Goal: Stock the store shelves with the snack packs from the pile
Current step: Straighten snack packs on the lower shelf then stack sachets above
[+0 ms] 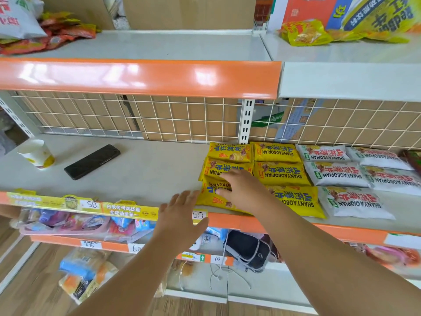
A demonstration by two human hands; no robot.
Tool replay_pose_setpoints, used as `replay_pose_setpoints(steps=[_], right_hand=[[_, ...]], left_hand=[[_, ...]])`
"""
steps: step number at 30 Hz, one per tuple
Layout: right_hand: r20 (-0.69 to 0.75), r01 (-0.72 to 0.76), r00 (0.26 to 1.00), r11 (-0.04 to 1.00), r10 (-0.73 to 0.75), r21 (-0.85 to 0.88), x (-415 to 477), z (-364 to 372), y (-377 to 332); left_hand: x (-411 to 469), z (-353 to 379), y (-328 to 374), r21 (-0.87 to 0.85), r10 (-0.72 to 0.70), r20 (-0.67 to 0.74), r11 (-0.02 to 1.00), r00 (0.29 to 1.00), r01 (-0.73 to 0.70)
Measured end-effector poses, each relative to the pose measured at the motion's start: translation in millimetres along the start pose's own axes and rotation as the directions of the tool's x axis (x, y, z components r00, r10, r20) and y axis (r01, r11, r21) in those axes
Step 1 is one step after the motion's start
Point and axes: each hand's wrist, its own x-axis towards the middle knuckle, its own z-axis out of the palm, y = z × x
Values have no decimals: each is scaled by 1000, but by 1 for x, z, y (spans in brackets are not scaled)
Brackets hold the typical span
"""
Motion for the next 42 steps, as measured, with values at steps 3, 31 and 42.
replay_pose_setpoints(steps=[3, 31, 42], right_hand=[[40, 32, 999, 996, -29, -87, -3, 0, -3], [110, -300, 895, 400, 433, 866, -4, -28, -18], [72, 87, 994, 996, -86, -10, -19, -26, 28]], left_hand=[[4, 1, 8, -18, -28, -22, 999, 999, 28], [46, -26, 58, -196, 46, -75, 979, 996, -59], [72, -38, 30, -214, 206, 163, 962, 965, -170]])
